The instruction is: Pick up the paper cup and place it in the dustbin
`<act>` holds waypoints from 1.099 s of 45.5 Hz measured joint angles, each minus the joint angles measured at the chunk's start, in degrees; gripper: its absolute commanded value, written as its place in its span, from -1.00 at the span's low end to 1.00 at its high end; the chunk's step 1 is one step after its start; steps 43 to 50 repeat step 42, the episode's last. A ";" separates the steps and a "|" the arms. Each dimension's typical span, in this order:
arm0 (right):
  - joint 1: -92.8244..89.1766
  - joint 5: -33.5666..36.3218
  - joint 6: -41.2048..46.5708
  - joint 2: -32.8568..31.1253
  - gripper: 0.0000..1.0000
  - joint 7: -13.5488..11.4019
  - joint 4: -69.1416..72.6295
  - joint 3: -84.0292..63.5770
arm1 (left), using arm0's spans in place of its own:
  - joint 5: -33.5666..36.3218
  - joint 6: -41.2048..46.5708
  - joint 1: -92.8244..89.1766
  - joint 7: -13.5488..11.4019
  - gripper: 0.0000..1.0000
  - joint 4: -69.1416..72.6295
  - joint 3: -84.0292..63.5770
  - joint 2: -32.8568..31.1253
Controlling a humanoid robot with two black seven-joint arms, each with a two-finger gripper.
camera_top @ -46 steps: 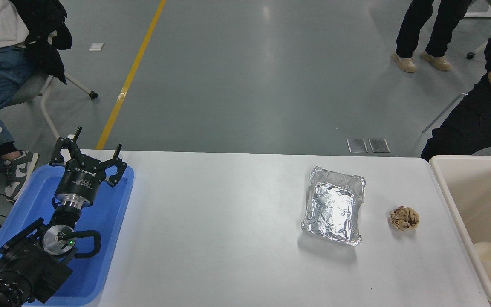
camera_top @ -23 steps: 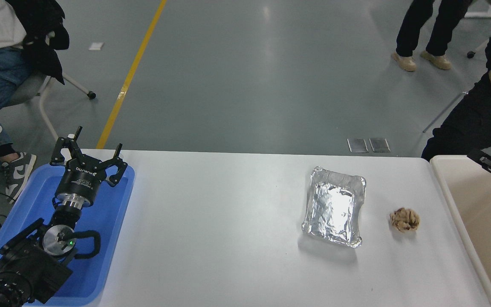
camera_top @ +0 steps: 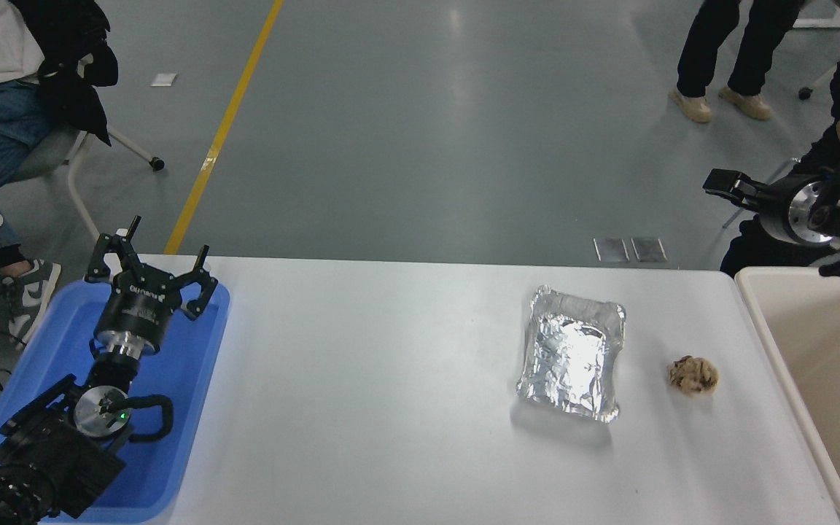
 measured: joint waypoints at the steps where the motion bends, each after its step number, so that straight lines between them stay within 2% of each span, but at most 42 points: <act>1: 1.16 -0.05 1.00 0.06 1.00 -0.02 0.95 -0.44 | -0.01 0.00 0.00 0.00 1.00 0.00 -0.01 0.00; 26: 25.15 -1.68 31.20 0.73 1.00 -0.15 20.57 -5.13 | -0.01 0.00 0.00 0.00 1.00 0.01 -0.03 0.01; 36: 28.71 -2.12 35.87 1.72 1.00 -0.18 24.94 -5.45 | -0.01 0.00 0.00 0.00 1.00 0.02 -0.04 0.01; 50: 29.52 -2.35 37.01 2.47 1.00 -0.18 26.02 -5.72 | -0.02 0.00 -0.01 0.00 1.00 0.01 -0.04 0.01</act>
